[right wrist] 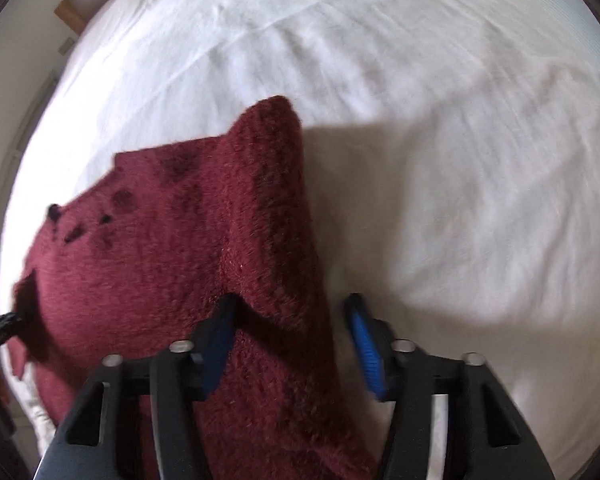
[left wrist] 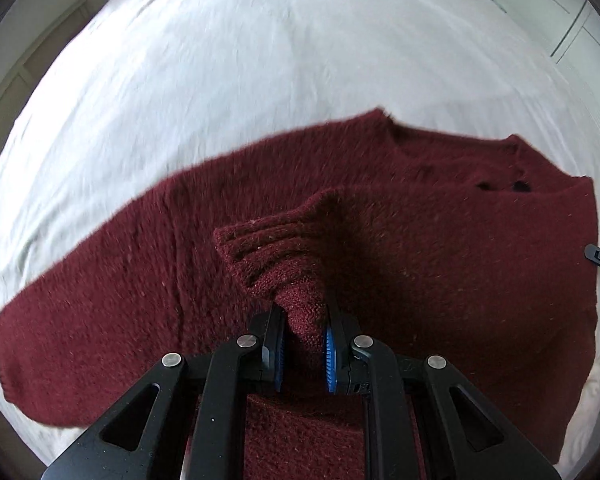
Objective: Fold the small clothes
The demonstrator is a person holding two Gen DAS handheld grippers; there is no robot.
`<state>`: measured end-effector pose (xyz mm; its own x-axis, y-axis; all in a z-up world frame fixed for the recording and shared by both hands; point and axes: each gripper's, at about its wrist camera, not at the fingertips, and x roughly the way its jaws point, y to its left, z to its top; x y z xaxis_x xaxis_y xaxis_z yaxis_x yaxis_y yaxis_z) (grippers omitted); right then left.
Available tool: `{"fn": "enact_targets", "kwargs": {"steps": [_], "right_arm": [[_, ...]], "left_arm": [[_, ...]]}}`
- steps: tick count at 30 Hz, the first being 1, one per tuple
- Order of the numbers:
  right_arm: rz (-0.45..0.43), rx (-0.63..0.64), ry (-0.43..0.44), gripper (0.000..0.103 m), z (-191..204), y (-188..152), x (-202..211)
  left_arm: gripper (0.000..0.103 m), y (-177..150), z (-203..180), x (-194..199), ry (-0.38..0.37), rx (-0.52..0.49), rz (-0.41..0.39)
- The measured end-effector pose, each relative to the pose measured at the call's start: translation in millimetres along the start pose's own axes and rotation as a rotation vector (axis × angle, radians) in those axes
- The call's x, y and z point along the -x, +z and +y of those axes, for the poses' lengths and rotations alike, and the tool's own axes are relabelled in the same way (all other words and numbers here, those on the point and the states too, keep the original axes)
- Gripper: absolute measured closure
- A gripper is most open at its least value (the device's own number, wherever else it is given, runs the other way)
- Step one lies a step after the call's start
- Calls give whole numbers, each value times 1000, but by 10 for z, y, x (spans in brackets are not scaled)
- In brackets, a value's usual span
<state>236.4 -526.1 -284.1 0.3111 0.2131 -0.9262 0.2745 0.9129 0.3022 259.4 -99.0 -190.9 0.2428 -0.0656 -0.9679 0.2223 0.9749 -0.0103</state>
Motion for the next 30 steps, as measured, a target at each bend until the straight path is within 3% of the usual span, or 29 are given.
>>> {"fn": "enact_targets", "kwargs": {"steps": [1,3,6,10,13,15,16,18,20,22,23,26,28,30], "right_arm": [[-9,-2,5,79,-18,-4,19],[-35,3,-19,84,8,-15,68],[-94,56,-75,86,72,-47,188],[-87,54,-101,85,56,-39,170],[-64,51,-114,85,32,-4,89],[-70,55,-121,83,64,20,82],[-76,50,-124,80,76,14,89],[-88,48,-136,76,102,-3,136],[-113,69,-154,68,183,-30,234],[-151,101,-179,37,291,-73,386],[-164,114,-177,28,333,-88,444],[-206,158,-145,22,557,-138,620],[-225,192,-128,19,749,-176,680],[-238,226,-109,13,942,-245,714]], "left_arm": [[90,18,-29,-87,0,3,6],[90,56,-47,-143,-4,7,6],[90,89,-87,-147,-3,0,-7],[88,-2,-9,-65,8,-3,-16],[84,-64,20,-223,44,8,10],[75,-116,24,-279,63,7,9],[72,-122,9,-290,72,2,2],[52,-129,-37,-306,128,-34,1],[43,-127,-46,-323,156,-44,-4],[35,-138,-10,-321,151,-18,1],[30,-148,9,-312,146,-8,3],[24,-193,57,-207,107,25,-13],[6,-230,55,-133,69,36,-34],[1,-269,-4,-45,43,25,-67]]}}
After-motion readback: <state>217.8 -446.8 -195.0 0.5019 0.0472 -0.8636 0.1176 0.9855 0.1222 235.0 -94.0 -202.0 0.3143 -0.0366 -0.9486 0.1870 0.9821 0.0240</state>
